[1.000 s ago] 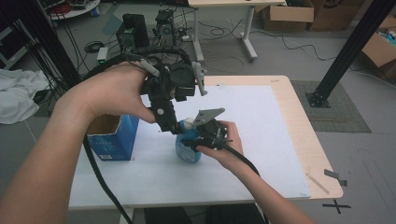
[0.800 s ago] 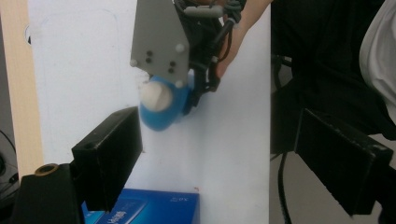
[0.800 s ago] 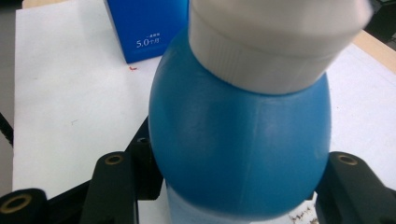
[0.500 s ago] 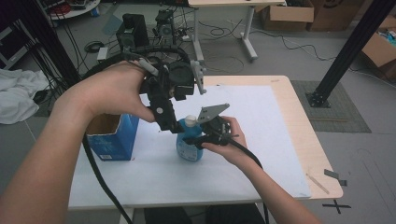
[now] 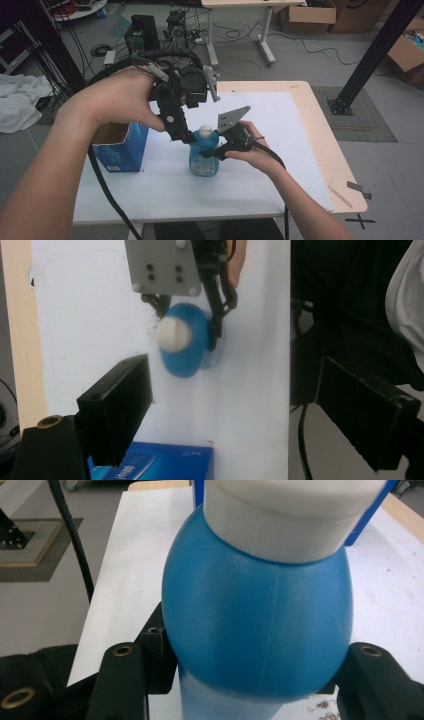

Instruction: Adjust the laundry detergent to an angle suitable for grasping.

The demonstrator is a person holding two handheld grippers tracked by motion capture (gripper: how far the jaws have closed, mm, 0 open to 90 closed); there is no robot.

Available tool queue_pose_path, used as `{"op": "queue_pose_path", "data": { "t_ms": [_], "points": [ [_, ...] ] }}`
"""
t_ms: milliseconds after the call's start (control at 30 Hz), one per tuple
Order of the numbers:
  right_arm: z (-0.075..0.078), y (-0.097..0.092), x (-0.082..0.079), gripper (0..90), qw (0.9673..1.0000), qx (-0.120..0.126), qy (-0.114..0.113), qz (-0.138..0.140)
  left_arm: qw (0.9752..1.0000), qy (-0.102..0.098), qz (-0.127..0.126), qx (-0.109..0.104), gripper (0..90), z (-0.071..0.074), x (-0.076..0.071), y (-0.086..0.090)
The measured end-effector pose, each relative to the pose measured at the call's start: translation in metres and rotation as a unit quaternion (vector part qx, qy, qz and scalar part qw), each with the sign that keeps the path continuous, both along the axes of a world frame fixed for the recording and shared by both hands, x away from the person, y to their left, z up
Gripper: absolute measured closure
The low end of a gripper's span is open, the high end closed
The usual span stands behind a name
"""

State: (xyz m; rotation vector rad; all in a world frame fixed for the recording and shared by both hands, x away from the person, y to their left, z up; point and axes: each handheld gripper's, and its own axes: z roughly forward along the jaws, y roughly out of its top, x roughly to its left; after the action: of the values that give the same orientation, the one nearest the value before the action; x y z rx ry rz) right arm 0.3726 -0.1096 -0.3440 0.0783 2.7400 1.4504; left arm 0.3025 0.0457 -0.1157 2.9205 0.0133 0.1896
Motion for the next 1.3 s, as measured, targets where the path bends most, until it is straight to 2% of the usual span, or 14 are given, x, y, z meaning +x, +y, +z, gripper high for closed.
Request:
{"op": "queue_pose_path", "data": {
  "t_ms": [233, 367, 633, 933, 1067, 1300],
  "points": [
    [-0.0051, -0.0034, 0.0028, 44.1, 0.9998, -0.003, -0.006, 0.020, 1.0000, -0.001, 0.001, -0.001, 15.7, -0.0003, 0.0004, -0.0004],
    [-0.0087, -0.0034, 0.0047, 44.0, 0.9997, -0.011, -0.007, 0.021, 1.0000, -0.001, 0.000, -0.003, 15.7, -0.0005, 0.0005, -0.0014],
    [-0.0101, -0.0054, 0.0063, 43.1, 0.9996, -0.009, -0.003, 0.026, 1.0000, -0.001, 0.001, 0.000, 15.7, -0.0010, 0.0013, -0.0011],
    [-0.0094, -0.0039, -0.0002, 41.5, 0.9991, -0.024, -0.010, 0.034, 1.0000, 0.000, 0.000, -0.001, 15.7, -0.0008, 0.0008, -0.0037],
    [-0.0070, -0.0048, -0.0004, 36.0, 0.9994, -0.014, -0.003, 0.032, 1.0000, -0.001, 0.000, 0.001, 15.7, 0.0005, -0.0002, -0.0044],
    [-0.0038, -0.0087, -0.0029, 24.5, 0.9992, -0.033, 0.002, 0.021, 1.0000, -0.003, 0.000, -0.001, 15.7, 0.0023, -0.0021, -0.0030]
  ]
}}
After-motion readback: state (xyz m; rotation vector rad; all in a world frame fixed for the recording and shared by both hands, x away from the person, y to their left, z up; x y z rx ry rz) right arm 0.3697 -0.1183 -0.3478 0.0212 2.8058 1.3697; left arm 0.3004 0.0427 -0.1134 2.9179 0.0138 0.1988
